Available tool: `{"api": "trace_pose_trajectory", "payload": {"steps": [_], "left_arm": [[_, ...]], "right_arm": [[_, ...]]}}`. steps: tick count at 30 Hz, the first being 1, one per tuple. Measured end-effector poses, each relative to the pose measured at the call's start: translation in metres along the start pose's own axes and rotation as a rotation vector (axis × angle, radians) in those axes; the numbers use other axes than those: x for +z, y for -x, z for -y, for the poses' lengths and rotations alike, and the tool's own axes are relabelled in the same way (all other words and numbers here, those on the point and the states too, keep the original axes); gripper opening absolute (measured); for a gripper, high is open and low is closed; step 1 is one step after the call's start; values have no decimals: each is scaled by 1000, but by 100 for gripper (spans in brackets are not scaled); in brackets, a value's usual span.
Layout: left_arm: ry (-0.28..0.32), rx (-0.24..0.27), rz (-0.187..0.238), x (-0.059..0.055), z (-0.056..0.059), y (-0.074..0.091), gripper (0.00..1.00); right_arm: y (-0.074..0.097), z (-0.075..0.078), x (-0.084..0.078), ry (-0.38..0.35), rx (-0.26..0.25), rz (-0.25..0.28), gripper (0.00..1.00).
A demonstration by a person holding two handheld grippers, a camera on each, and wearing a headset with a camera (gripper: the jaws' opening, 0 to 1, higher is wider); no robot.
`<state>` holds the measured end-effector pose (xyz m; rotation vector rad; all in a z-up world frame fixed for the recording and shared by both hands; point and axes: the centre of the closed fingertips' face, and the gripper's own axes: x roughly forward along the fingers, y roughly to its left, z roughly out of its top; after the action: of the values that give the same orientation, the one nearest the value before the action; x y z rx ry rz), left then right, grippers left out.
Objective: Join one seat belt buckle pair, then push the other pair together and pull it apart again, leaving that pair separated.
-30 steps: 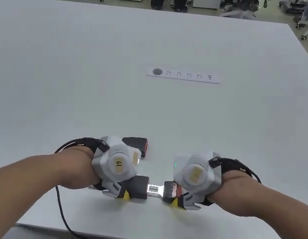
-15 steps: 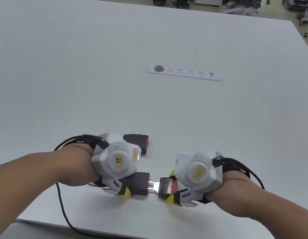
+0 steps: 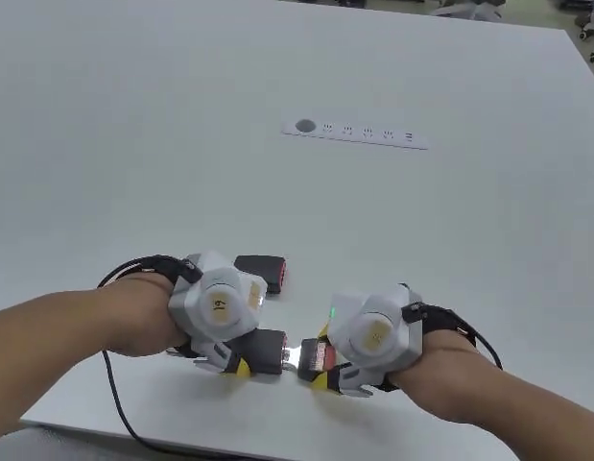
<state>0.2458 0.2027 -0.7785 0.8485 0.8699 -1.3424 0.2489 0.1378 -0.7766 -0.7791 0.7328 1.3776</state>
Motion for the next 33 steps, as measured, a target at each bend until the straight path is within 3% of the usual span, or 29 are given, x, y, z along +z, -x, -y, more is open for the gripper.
{"api": "trace_pose_trajectory", "payload": {"steps": [6,19,20,21,33], "left_arm": [[-10,-9,-3,0,-1,0,33],[-10,-10,2,-2,-3,-1,32],[-12,-9,-2,-2,-3,-1,32],[-12,-10,-5,-2,-2,0,32],[7,18,-1,-1,-1,1,32]], "right_arm": [[-4,-3,8,9,5,5,29],[-6,-3,11,-9,-7,-6,29],[-8,-5,10,-39,-10,-11,29],[-9,-4,10,-17,-7,-18,29],[-9,-2,10,-13,-14,-31,29]]}}
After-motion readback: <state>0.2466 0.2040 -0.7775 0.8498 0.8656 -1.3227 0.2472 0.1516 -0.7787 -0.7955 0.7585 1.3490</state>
